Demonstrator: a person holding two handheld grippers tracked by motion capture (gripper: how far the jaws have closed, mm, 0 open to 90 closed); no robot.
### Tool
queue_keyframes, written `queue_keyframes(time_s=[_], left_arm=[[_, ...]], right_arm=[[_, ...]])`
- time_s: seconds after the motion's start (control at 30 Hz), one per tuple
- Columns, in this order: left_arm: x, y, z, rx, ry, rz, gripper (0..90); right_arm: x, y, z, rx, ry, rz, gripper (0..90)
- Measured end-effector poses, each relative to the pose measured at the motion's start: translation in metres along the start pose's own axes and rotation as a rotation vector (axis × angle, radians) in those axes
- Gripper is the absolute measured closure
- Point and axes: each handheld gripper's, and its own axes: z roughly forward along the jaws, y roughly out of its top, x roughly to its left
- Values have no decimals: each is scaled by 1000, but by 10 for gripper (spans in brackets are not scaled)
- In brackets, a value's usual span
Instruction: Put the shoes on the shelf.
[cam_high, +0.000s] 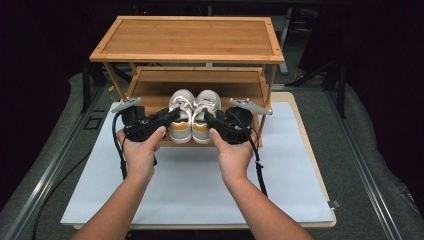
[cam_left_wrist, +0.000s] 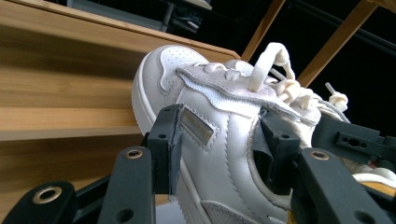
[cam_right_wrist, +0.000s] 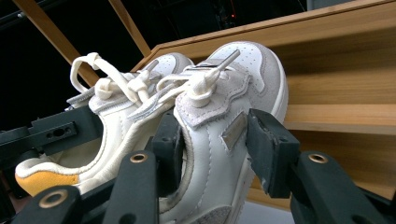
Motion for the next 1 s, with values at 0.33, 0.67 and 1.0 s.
queue_keyframes(time_s=[0.33,0.67,1.0], left_arm=[[8,5,13,1,-1,-10,562],[18,16,33,13,6,-23,562],[21,26,54,47,20,-5,561]], right_arm=[[-6,7,12,3,-5,-2,571],[-18,17,33,9,2,13,572],[-32,27,48,31,-8,16,572]])
